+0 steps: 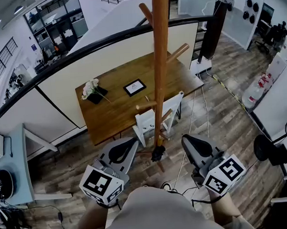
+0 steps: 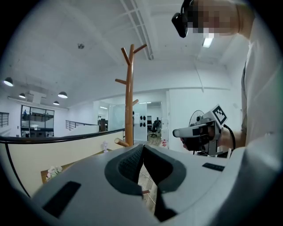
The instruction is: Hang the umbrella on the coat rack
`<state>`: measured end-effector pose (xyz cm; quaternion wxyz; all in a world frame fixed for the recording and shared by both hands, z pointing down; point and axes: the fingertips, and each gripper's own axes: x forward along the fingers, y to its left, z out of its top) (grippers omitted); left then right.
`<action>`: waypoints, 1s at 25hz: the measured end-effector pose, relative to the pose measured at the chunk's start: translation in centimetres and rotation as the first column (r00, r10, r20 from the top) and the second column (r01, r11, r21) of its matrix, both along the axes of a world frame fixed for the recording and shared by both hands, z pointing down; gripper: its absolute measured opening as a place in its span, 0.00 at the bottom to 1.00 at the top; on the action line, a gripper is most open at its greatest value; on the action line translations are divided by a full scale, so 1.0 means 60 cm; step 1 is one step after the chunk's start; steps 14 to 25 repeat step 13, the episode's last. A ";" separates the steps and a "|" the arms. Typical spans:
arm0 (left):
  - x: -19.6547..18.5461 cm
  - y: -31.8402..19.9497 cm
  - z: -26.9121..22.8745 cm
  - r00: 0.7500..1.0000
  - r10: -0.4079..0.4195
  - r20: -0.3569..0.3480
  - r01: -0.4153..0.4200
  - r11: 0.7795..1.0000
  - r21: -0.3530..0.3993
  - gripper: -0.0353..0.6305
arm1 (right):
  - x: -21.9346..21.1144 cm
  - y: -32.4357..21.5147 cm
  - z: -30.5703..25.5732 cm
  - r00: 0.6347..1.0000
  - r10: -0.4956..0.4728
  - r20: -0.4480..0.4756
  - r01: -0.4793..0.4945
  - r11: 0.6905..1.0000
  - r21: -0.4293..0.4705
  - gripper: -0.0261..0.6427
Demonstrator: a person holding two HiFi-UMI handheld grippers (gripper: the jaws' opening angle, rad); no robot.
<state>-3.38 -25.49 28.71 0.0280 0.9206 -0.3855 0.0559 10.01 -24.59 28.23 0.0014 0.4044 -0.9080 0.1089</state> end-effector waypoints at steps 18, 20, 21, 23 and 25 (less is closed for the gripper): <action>-0.019 0.013 0.002 1.000 -0.017 0.020 0.017 1.000 0.003 0.06 | -0.025 0.017 0.009 0.999 0.003 -0.051 -0.003 1.000 0.000 0.04; -0.019 0.013 0.002 1.000 -0.017 0.020 0.017 1.000 0.003 0.06 | -0.025 0.017 0.009 0.999 0.003 -0.051 -0.003 1.000 0.000 0.04; -0.019 0.013 0.002 1.000 -0.017 0.020 0.017 1.000 0.003 0.06 | -0.025 0.017 0.009 0.999 0.003 -0.051 -0.003 1.000 0.000 0.04; -0.019 0.013 0.002 1.000 -0.017 0.020 0.017 1.000 0.003 0.06 | -0.025 0.017 0.009 0.999 0.003 -0.051 -0.003 1.000 0.000 0.04; -0.019 0.013 0.002 1.000 -0.017 0.020 0.017 1.000 0.003 0.06 | -0.025 0.017 0.009 0.999 0.003 -0.051 -0.003 1.000 0.000 0.04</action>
